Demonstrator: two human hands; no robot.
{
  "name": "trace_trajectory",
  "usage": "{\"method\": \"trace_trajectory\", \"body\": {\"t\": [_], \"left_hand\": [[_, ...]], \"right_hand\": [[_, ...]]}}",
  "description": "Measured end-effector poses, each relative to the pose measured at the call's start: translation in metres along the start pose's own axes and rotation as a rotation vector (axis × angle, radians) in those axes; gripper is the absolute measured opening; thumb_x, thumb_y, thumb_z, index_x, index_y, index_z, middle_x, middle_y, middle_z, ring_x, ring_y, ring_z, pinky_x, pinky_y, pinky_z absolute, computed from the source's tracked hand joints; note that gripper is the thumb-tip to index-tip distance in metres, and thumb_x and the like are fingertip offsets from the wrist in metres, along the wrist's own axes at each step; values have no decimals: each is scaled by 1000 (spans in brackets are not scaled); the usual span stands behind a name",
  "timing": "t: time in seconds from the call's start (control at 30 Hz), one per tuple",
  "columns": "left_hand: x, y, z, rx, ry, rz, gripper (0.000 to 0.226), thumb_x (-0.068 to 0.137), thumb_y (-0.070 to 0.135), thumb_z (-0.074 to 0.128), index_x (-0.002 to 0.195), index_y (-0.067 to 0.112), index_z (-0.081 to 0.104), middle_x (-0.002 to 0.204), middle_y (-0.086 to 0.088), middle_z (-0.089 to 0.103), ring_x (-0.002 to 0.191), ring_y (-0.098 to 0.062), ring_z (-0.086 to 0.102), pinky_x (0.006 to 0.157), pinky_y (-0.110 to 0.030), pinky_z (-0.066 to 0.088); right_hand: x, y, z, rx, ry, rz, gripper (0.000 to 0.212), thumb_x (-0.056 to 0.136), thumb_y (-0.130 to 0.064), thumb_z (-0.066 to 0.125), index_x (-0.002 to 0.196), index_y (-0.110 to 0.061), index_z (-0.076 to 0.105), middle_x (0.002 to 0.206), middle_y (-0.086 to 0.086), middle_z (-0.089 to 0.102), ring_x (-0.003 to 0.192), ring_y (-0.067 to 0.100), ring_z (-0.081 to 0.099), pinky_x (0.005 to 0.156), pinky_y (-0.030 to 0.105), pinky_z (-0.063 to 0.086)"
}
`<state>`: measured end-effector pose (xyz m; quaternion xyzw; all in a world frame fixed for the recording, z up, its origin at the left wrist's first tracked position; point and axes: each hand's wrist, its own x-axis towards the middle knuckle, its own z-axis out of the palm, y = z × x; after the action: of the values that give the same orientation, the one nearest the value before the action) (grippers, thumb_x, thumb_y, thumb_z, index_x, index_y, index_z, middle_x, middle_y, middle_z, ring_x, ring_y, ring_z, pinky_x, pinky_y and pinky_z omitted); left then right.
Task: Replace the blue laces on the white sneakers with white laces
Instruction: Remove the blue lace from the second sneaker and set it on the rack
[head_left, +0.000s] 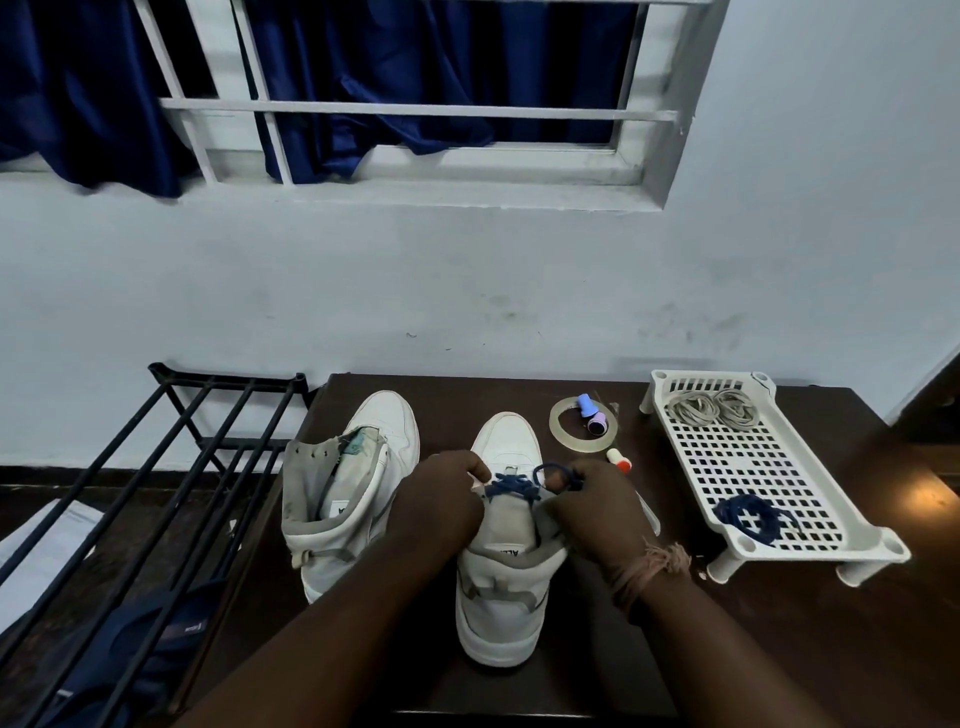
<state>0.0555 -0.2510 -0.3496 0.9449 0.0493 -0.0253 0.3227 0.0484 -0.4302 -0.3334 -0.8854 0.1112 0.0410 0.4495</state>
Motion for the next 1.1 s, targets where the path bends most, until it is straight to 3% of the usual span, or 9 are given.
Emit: {"method": "trace_trajectory", "body": {"t": [0.17,0.27,0.43,0.5,0.6,0.73,0.83,0.97,1.1], "left_hand": [[0,8,8,281,115,380,48,78,12,52,113,39,70,104,5,64,94,-22,60,78,-41,53],[2,11,6,328,138,498,39,78,22,54,106,38,75,95,5,68,88,-24,61,72,-41,52],[-2,16,10,320,228,469,17,85,38,64,90,27,76,88,4,66,86,-20,60,71,-39,51],[-3,15,13,302,247,426,21,86,41,62,87,27,77,86,5,67,84,-17,61,70,-37,51],[-3,15,13,48,241,239,15,83,43,68,84,33,79,85,10,71,80,-7,63,72,-31,51],[-4,21,10,-190,266,75,7,80,31,73,74,32,77,79,23,71,79,2,64,69,-19,45],[-2,21,7,-307,292,-3,11,81,22,69,72,27,73,77,17,71,78,1,64,73,-23,50],[6,12,5,-392,252,-99,15,89,18,59,79,26,66,81,10,71,82,-12,68,80,-36,55],[7,12,4,-11,171,320,27,83,28,66,110,32,68,108,8,70,101,-15,63,86,-36,51]], "right_hand": [[4,2,-5,99,-110,13,9,78,-9,66,80,-14,74,69,6,69,67,20,64,68,42,58],[7,-2,-18,189,-137,56,7,74,-14,73,81,-14,75,76,10,74,71,24,67,70,41,56],[12,-6,-32,212,-77,-6,16,81,-16,72,97,-16,71,83,7,75,78,24,73,83,48,60],[7,-7,-26,28,-75,-69,21,85,-32,72,102,-18,71,91,-1,74,87,15,70,87,38,57],[-1,-10,-17,-115,-70,-108,29,88,-47,67,98,-20,70,90,-7,71,89,9,66,85,29,52],[-10,-13,-8,-311,14,-152,45,69,-62,64,99,-29,68,97,-9,69,100,16,64,91,40,52],[-12,-11,1,-485,53,-172,34,76,-49,58,104,-33,67,108,-7,66,110,23,58,93,38,46],[-12,-13,9,-339,5,-145,13,85,-26,57,95,-21,65,102,1,66,93,20,62,74,28,44],[-15,-17,12,-299,8,-166,12,91,-18,56,100,-12,62,101,4,67,98,23,63,70,26,37]]}}
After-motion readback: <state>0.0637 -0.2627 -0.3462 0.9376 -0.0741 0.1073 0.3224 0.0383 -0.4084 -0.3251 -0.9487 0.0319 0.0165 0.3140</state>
